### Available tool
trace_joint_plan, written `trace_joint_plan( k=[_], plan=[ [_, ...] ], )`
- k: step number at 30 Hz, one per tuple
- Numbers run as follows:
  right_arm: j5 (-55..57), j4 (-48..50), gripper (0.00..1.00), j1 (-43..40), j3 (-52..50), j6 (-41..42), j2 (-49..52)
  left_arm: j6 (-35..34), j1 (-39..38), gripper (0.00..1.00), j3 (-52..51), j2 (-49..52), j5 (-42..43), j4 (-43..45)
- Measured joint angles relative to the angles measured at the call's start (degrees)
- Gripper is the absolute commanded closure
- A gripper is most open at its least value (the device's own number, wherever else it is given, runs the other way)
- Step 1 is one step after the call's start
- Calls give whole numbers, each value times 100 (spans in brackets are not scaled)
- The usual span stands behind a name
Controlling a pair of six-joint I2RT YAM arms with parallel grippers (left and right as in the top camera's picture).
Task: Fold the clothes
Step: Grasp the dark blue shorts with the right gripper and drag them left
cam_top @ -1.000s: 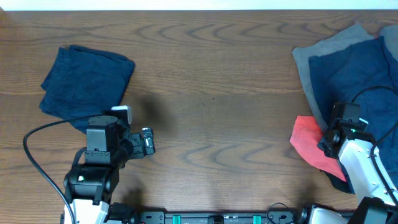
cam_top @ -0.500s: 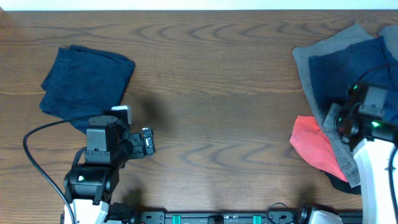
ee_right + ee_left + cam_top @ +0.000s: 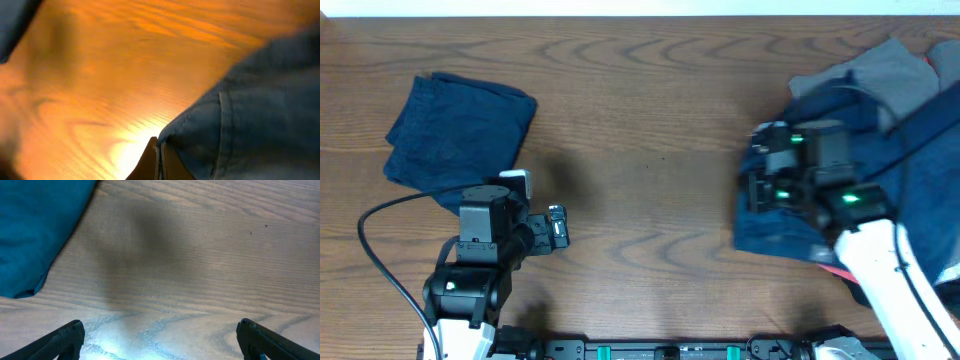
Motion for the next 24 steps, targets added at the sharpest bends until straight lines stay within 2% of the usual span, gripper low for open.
trace_joint_plan(
  k=[9,11,14,16,17,18,21,24],
  plan=[
    [35,2026,97,1759,-17,562,1019,0,0,2,0,2,0,0],
    [199,2424,76,2031,-17,737,1300,0,0,2,0,2,0,0],
    [367,2682,56,2260,-17,935,1598,0,0,2,0,2,0,0],
    [520,2581,27,2293,-24,997,1650,0,0,2,0,2,0,-2],
    [599,2483,9,2282,-24,1008,1648,0,0,2,0,2,0,-2],
    [726,2332,1,2247,-24,1027,1628,0,0,2,0,2,0,0],
    [1043,1853,1,2031,-28,1051,1486,-11,0,2,0,2,0,2],
    [1399,1235,1,1593,-33,1062,1064,-306,0,2,0,2,0,22]
  ],
)
